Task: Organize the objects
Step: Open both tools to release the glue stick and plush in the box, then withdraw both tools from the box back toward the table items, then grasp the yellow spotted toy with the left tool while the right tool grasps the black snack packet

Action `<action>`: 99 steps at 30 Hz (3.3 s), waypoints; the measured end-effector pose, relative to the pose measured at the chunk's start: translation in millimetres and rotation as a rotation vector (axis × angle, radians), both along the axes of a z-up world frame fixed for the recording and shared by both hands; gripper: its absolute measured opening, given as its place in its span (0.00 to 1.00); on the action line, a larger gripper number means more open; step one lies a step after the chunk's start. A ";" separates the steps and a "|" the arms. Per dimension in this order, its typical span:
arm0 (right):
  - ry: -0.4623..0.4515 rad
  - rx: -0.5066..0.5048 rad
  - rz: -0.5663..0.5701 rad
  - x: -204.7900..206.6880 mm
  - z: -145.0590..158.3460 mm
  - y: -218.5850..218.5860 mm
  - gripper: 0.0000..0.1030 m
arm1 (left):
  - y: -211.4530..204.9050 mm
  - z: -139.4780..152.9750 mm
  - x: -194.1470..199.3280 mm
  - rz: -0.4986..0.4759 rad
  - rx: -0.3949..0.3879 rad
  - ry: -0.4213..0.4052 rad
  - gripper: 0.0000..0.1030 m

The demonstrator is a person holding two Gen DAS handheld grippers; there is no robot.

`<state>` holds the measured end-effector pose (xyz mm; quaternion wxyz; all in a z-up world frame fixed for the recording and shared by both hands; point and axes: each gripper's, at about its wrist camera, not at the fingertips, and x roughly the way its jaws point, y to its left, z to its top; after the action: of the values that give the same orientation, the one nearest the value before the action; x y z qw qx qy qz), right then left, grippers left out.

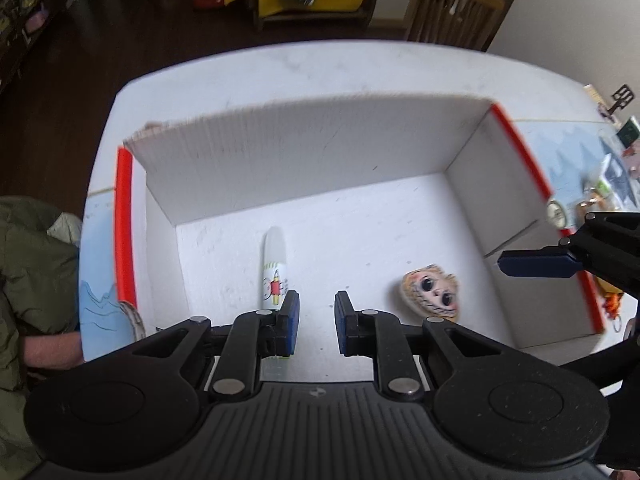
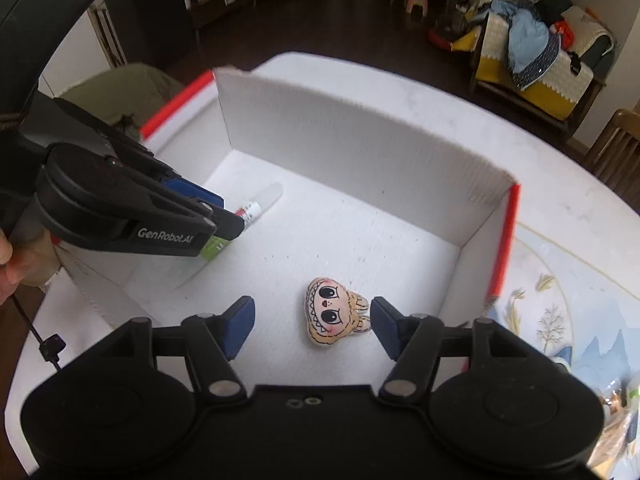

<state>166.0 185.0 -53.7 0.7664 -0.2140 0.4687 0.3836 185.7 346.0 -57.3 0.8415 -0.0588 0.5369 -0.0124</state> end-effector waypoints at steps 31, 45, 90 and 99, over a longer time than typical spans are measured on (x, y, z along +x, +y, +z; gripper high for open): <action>-0.114 0.307 -0.114 -50.1 65.8 -187.8 0.88 | -107.6 66.4 -91.0 0.021 0.041 -0.258 0.70; -0.207 0.246 -0.176 -45.4 36.9 -296.1 0.99 | -190.9 48.4 -93.9 0.029 -0.011 -0.269 0.81; -0.103 0.134 -0.226 42.9 -81.8 -395.6 0.74 | -397.4 -50.2 13.7 -0.279 0.022 -0.188 1.00; -0.074 0.182 -0.227 51.9 -87.5 -392.4 0.61 | -390.9 -63.7 29.4 -0.243 -0.036 -0.141 0.99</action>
<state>217.9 -207.4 -141.2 0.8379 -0.1030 0.4246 0.3272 215.1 -44.9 -121.0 0.8682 -0.0078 0.4795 -0.1278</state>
